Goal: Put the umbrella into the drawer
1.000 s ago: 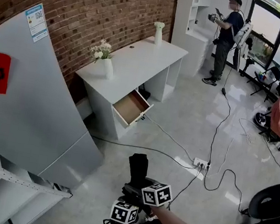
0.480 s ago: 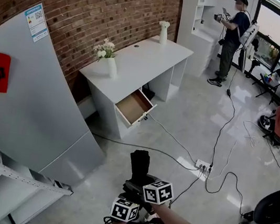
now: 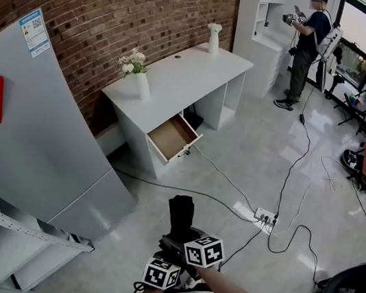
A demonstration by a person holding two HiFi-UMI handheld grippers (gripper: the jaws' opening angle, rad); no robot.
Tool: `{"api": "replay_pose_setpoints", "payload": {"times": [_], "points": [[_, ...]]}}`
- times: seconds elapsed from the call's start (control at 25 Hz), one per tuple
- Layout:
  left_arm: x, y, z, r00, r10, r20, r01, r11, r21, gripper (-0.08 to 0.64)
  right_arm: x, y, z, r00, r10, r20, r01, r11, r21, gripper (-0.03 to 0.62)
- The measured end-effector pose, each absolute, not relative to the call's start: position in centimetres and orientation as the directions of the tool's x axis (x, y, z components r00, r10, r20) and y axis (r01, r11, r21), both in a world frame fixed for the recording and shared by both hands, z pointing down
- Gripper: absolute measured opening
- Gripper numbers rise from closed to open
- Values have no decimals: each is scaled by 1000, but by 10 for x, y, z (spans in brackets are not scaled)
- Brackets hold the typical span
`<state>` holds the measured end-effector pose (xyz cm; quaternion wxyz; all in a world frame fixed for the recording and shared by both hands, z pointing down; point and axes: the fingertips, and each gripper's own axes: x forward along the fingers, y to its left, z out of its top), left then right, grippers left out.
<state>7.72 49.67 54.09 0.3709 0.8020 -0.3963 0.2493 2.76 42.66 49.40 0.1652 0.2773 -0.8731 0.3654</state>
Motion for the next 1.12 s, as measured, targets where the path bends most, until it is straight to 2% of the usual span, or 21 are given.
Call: {"api": "replay_pose_setpoints", "payload": {"times": [1.12], "points": [[129, 475, 563, 497, -465, 733, -866, -320, 384, 231, 75, 406, 515, -828, -275, 488, -542, 612, -576, 330]]}}
